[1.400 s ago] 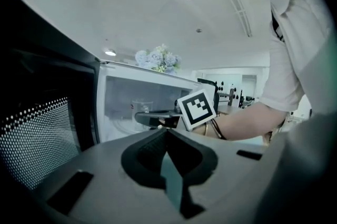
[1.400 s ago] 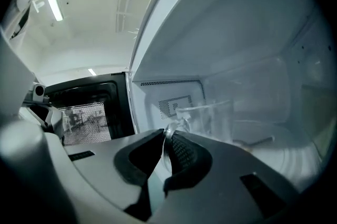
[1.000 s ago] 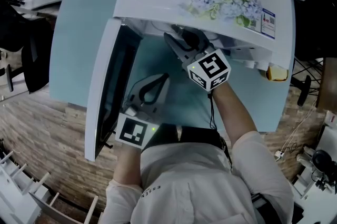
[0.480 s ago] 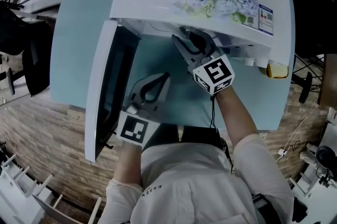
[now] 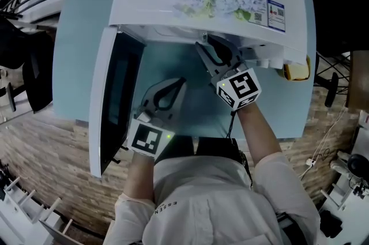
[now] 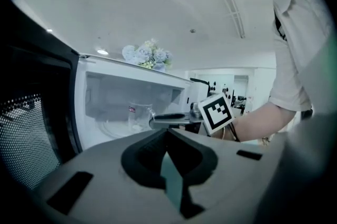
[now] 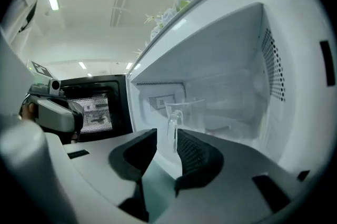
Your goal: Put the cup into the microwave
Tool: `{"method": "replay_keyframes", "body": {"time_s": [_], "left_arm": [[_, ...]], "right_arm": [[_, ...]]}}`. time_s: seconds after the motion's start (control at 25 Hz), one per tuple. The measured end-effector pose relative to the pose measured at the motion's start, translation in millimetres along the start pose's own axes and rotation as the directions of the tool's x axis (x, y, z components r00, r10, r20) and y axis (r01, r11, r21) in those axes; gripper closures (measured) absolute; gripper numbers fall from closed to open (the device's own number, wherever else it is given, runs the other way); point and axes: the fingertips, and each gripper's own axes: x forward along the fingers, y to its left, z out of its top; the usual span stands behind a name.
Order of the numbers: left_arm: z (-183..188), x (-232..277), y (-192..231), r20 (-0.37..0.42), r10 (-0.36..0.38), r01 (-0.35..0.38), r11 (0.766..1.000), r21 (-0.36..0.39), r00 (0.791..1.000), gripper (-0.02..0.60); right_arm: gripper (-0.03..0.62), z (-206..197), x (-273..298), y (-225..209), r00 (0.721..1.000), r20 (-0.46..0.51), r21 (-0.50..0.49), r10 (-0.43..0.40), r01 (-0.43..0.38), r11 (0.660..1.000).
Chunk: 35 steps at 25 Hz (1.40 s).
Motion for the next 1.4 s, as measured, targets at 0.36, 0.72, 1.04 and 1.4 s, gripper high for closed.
{"method": "replay_keyframes", "body": {"time_s": [0.36, 0.72, 1.04, 1.4], "left_arm": [[21.6, 1.8, -9.2, 0.029, -0.018, 0.017, 0.999, 0.033, 0.999, 0.581], [71.2, -20.4, -12.4, 0.072, -0.005, -0.004, 0.992, 0.127, 0.997, 0.581], [109.4, -50.0, -13.4, 0.127, 0.009, -0.032, 0.984, 0.175, 0.992, 0.581], [129.9, -65.5, -10.2, 0.18, 0.01, -0.048, 0.977, 0.208, 0.984, 0.581]], "right_arm": [[0.484, 21.7, -34.9, 2.8, 0.997, 0.029, 0.036, -0.073, 0.072, 0.997], [0.503, 89.0, -74.3, 23.8, 0.989, 0.106, 0.047, -0.099, 0.094, 0.994], [0.577, 136.5, -112.9, 46.8, 0.977, 0.165, -0.005, -0.132, 0.135, 0.991], [0.579, 163.2, -132.9, 64.0, 0.969, 0.214, -0.048, -0.127, 0.141, 0.989]]}}
